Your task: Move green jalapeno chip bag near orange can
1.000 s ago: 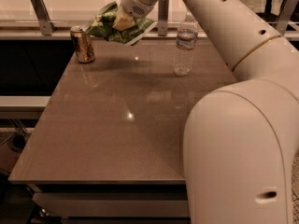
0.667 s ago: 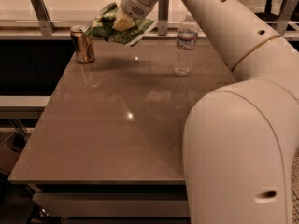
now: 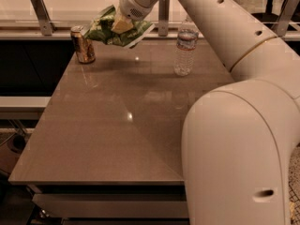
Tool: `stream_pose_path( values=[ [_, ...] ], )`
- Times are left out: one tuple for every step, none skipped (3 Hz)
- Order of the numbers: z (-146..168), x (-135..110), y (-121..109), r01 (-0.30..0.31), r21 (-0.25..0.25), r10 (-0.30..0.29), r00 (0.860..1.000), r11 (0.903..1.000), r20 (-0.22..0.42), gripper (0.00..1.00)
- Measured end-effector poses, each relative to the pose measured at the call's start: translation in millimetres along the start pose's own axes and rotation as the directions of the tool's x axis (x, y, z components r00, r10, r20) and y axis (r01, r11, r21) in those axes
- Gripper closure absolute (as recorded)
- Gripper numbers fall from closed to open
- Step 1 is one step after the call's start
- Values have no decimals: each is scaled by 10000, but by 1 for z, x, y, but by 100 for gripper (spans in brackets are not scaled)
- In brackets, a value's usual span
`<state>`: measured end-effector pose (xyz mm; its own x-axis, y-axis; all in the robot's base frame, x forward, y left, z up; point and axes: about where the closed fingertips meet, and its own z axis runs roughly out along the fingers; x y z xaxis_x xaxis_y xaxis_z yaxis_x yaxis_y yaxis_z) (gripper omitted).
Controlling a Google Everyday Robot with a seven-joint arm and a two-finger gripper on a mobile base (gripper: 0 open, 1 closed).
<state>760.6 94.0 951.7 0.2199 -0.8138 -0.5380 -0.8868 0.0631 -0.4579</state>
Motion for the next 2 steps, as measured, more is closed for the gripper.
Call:
stream_pose_path(
  values=[
    [4, 0, 1, 3, -55, -3, 10000, 10000, -1, 13],
    [7, 0, 3, 5, -105, -5, 10000, 9999, -2, 0]
  ],
)
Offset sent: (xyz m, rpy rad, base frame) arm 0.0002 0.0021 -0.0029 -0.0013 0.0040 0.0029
